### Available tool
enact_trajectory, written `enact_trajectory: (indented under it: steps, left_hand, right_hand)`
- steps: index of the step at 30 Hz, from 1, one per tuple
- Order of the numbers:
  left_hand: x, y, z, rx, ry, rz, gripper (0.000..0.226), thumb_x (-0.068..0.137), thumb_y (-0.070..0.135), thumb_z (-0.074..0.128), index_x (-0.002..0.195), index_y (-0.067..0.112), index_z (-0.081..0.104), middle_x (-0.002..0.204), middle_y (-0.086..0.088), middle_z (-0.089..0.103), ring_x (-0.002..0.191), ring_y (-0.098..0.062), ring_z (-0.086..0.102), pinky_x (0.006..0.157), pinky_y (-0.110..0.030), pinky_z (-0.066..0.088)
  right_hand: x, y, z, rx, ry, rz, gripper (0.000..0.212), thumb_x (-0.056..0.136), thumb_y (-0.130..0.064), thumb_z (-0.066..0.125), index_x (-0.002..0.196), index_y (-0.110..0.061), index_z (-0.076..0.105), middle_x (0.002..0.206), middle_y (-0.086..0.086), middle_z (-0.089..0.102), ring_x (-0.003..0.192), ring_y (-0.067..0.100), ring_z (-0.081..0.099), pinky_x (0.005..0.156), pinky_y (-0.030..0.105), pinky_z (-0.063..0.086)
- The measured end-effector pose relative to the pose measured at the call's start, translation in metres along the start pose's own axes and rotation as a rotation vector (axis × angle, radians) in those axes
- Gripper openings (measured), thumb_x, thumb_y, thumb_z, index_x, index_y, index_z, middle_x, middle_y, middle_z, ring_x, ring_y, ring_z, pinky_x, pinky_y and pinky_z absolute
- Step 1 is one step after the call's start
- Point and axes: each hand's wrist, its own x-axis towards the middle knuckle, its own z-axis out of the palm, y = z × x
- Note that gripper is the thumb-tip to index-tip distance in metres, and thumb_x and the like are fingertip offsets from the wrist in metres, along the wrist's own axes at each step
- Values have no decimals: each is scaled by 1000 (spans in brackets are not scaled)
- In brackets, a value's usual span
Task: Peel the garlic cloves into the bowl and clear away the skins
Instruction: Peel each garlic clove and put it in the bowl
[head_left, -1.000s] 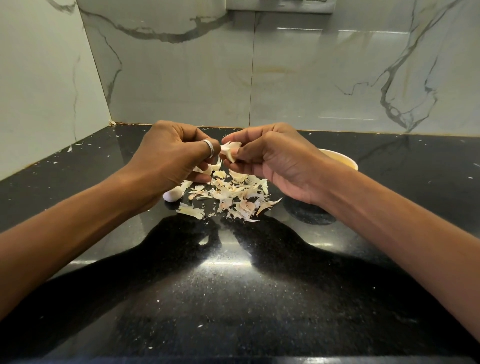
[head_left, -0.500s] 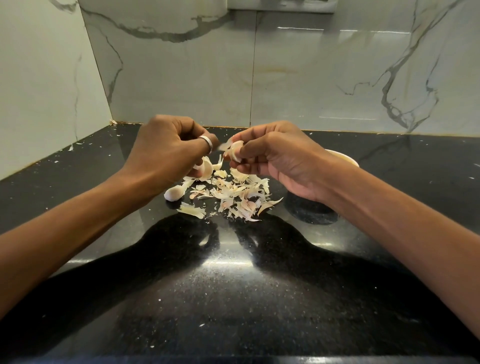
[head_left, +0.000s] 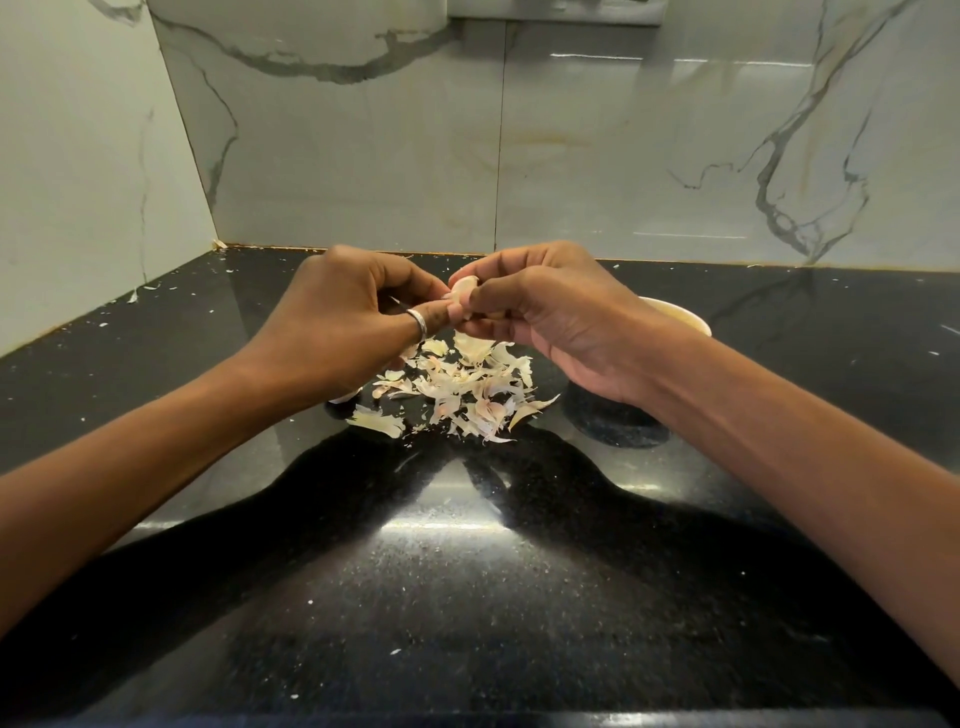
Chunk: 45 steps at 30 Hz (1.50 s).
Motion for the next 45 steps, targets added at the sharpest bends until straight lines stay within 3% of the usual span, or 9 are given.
enact_trajectory:
  steps: [5, 9, 18, 25, 32, 39, 45]
  left_hand:
    - [3, -5, 0, -2, 19, -3, 5, 87, 29, 75, 91, 28, 75, 72, -3, 74, 60, -20, 72, 58, -33, 62]
    - [2, -8, 0, 48, 11, 49, 11, 91, 30, 73, 95, 21, 77, 70, -4, 73, 61, -21, 72, 61, -43, 62]
    - [1, -6, -2, 44, 83, 33, 5, 90, 24, 76, 90, 20, 78, 70, 2, 74, 62, -19, 71, 63, -47, 61]
    - [1, -5, -3, 65, 114, -8, 4, 89, 21, 75, 89, 20, 79, 72, 5, 73, 64, -13, 70, 67, -44, 63]
    - [1, -2, -4, 90, 175, -39, 6, 90, 21, 74, 88, 20, 79, 74, 2, 73, 66, -18, 70, 70, -40, 61]
    - [4, -8, -11, 96, 267, -61, 7, 90, 24, 74, 85, 20, 78, 71, 7, 72, 55, -10, 67, 67, -39, 62]
    - [-2, -1, 3, 230, 163, 56, 21, 83, 39, 79, 76, 20, 73, 63, 8, 66, 58, -10, 62, 56, -23, 46]
  right_hand:
    - [-1, 0, 0, -44, -6, -11, 21, 89, 6, 68, 110, 9, 70, 104, 23, 75, 85, 21, 68, 82, 29, 59]
    - [-1, 1, 1, -75, -7, -25, 20, 90, 5, 65, 110, 8, 70, 104, 22, 75, 82, 19, 66, 77, 27, 59]
    - [-1, 2, 2, -201, -16, -56, 18, 91, 0, 64, 104, 10, 72, 95, 17, 70, 77, 14, 61, 65, 20, 53]
    - [-1, 3, 2, -273, -36, -41, 20, 91, -3, 63, 105, 9, 72, 93, 18, 70, 74, 13, 61, 66, 23, 53]
    - [0, 2, 4, -303, -49, -27, 17, 91, -5, 65, 102, 5, 74, 89, 14, 71, 71, 12, 62, 65, 25, 51]
    - [-1, 2, 3, -404, -45, -15, 16, 88, -2, 63, 95, 7, 74, 84, 13, 71, 67, 12, 60, 63, 25, 52]
    - [1, 5, 4, -420, -8, -21, 12, 89, -9, 67, 92, -3, 77, 78, 6, 70, 68, 12, 63, 65, 27, 53]
